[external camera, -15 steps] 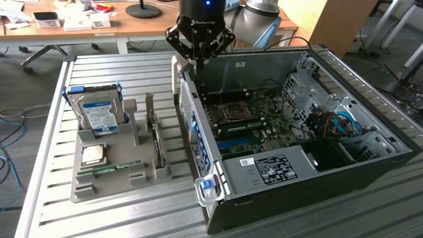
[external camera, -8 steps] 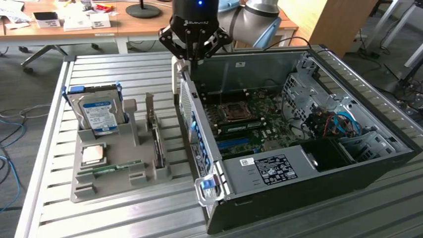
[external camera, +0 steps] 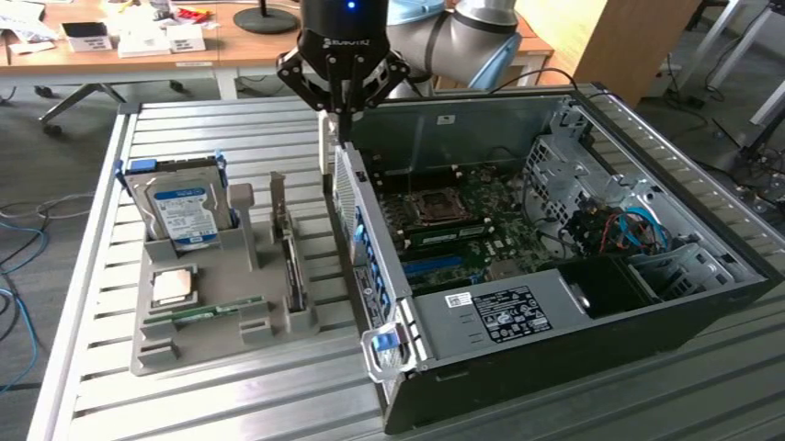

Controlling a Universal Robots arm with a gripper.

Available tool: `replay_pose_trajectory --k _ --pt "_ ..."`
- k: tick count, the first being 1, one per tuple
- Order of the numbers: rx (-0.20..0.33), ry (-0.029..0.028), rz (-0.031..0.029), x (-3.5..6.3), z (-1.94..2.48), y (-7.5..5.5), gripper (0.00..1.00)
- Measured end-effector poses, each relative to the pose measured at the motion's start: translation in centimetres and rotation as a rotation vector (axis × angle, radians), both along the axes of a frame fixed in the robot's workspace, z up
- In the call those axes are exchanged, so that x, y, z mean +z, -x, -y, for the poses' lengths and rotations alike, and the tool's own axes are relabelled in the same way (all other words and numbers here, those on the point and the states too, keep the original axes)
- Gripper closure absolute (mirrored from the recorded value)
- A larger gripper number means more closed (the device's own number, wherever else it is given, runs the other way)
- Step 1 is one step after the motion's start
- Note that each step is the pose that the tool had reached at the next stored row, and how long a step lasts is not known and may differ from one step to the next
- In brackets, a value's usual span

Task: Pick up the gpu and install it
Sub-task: 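Reach for the gpu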

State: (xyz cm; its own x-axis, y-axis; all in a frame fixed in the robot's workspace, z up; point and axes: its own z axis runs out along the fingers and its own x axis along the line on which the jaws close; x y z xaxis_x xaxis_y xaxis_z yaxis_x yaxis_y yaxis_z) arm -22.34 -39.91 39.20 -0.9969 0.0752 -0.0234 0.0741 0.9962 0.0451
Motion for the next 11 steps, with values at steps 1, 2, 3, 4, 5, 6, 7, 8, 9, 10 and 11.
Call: replay_pose_trajectory --k 1,2,3,4,5,6,7,8,9,10,11 --pt "0.0 0.0 0.0 0.0 0.0 0.19 0.89" --pt "0.0 0.0 0.0001 -0.01 0.0 0.37 0.89" --pt "0.0 0.0 0.0 -0.01 0.0 0.49 0.89" --pt "0.0 -0.0001 0.0001 -0.02 0.0 0.56 0.89" --pt "0.0 -0.0001 0.0001 -0.02 0.0 0.58 0.89" --pt "0.0 -0.0001 0.0001 -0.01 0.0 0.59 0.89" --pt "0.0 0.0 0.0 -0.01 0.0 0.64 0.89" --pt "0.0 0.0 0.0 -0.01 0.0 0.73 0.89" --pt "0.0 0.0 0.0 -0.01 0.0 0.82 0.89" --pt "0.0 0.0 0.0 -0.02 0.0 0.95 0.89" --pt "0.0 0.0 -0.0001 -0.02 0.0 1.09 0.89"
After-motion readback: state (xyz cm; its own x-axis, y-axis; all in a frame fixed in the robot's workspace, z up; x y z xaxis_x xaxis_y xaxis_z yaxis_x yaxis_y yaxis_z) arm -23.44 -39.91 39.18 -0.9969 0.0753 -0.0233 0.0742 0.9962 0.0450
